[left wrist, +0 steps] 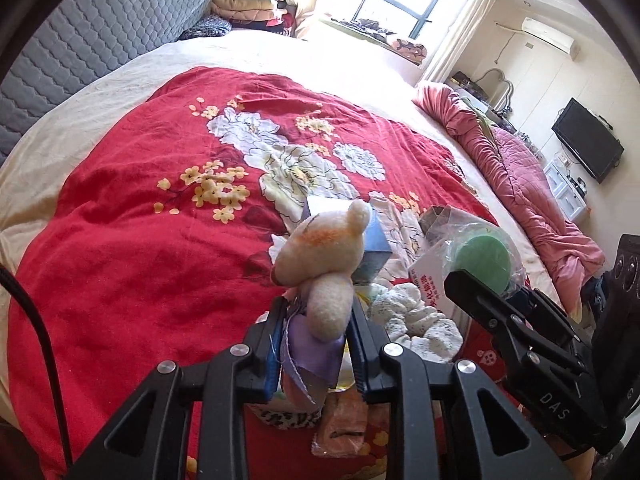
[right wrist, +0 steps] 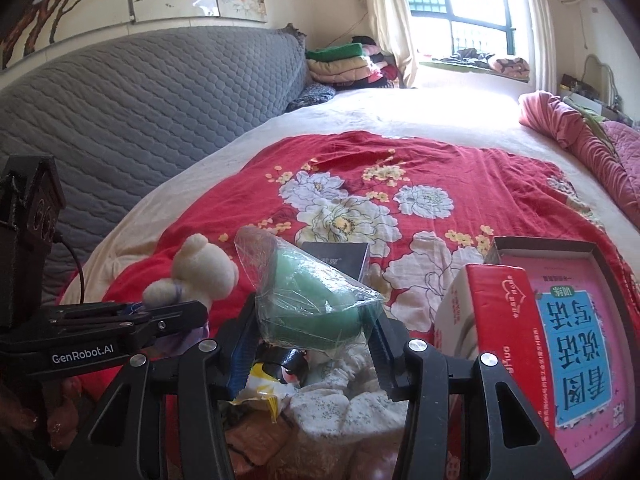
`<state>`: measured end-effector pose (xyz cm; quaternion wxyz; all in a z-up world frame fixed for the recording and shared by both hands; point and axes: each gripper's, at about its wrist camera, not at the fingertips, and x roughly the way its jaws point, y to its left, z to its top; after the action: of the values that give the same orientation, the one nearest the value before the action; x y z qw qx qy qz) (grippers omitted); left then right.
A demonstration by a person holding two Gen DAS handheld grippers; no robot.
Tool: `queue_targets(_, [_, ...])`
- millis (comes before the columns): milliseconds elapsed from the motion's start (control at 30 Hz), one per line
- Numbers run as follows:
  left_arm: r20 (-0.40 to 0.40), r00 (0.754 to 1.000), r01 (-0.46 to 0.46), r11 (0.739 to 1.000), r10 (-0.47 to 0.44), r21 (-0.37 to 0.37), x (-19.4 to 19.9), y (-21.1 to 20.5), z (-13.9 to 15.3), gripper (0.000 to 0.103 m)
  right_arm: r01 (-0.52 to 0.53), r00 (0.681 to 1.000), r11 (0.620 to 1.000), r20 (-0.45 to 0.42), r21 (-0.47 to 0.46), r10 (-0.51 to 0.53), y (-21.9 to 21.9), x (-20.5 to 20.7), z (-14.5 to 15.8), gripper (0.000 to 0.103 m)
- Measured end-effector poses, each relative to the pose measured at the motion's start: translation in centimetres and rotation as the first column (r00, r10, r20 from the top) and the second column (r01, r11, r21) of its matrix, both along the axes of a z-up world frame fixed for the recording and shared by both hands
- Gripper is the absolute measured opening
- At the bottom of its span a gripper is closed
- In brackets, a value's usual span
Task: Organize soft objects
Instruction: 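Lift the bear with the left tool while the right tool carries the soap toward the pink tray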
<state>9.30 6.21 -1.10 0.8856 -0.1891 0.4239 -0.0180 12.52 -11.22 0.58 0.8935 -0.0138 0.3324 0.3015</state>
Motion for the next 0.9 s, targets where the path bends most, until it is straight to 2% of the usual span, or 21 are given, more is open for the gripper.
queue_targets(433, [0.064, 0.994, 0.087, 0.994, -0.092, 0.072, -0.3, -7.1, 5.5, 0.029, 0.098, 0.994, 0.992, 0.05, 0.077, -0.102, -6.9, -2.5, 4.0, 0.051])
queue_targets(767, [0.062, 0.984, 0.156, 0.981, -0.164, 0.113, 0.1, -11.8, 7.5, 0.029, 0.171, 0.981, 0.978, 0.069, 0.118, -0.18, -11.4, -2.7, 5.4, 0.051])
queue_targets(900, [0.062, 0.982, 0.17, 0.978, -0.178, 0.122, 0.6, -13.2, 8.1, 0.029, 0.203, 0.976, 0.967, 0.05, 0.151, -0.213, -13.1, -2.4, 5.8, 0.051])
